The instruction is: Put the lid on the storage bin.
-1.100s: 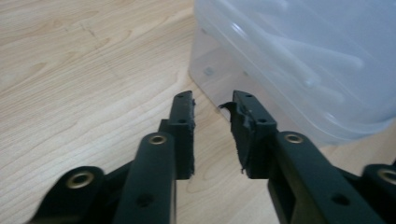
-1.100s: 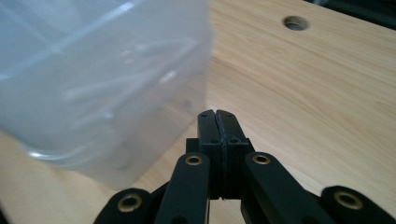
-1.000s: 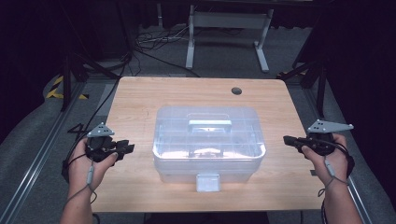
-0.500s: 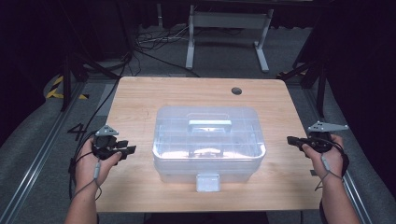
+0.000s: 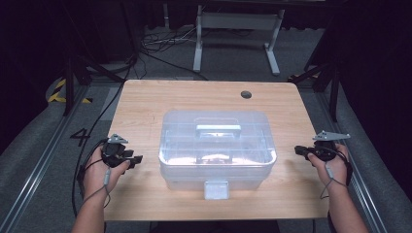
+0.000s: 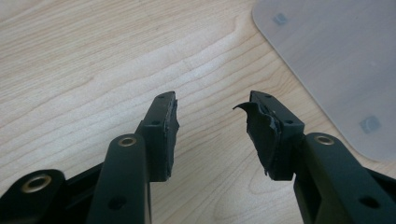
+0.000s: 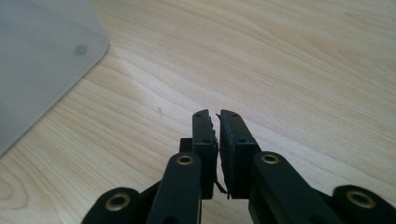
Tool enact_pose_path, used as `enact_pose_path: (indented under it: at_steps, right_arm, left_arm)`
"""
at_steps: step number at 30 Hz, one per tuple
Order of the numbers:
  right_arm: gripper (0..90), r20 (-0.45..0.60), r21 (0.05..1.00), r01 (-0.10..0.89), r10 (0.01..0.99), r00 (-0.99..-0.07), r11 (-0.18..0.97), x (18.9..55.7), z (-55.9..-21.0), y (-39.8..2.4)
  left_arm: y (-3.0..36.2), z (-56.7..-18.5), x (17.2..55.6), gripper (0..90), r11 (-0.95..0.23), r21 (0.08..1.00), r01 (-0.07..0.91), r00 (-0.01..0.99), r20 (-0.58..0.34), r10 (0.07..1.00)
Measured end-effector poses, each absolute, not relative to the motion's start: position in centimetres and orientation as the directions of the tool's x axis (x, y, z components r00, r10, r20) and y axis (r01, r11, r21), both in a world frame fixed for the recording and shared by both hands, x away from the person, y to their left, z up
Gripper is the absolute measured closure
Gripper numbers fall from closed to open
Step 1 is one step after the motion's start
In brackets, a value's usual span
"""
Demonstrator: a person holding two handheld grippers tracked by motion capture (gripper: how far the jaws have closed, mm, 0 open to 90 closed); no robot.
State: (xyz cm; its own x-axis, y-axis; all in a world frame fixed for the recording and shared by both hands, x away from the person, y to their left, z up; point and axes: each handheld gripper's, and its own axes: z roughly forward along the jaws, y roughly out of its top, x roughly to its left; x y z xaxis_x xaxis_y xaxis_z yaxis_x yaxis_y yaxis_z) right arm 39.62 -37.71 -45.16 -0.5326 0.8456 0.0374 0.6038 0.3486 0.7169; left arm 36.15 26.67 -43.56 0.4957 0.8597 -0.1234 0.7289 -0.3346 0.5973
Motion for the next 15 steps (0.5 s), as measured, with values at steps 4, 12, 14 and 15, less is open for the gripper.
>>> enact_pose_path:
  at_steps: [4,12,14,15]
  right_arm:
    - [83.3,0.034,0.720,0.600,0.845,-0.534,0.350,39.7,-45.5,-37.5]
    - [81.7,0.030,0.728,0.594,0.850,-0.526,0.342,39.5,-46.7,-37.5]
    - [80.8,0.029,0.728,0.595,0.852,-0.523,0.340,39.6,-46.9,-37.5]
    - [79.9,0.028,0.732,0.592,0.853,-0.521,0.338,39.6,-47.0,-37.5]
  left_arm:
    - [26.4,-44.4,36.3,53.9,-0.348,0.586,0.732,0.501,-0.117,0.858]
    - [26.3,-45.2,36.3,52.9,-0.353,0.579,0.735,0.499,-0.110,0.859]
    - [26.3,-45.4,36.3,52.0,-0.361,0.579,0.731,0.505,-0.104,0.857]
    - [26.3,-45.5,36.3,52.0,-0.360,0.582,0.729,0.507,-0.106,0.856]
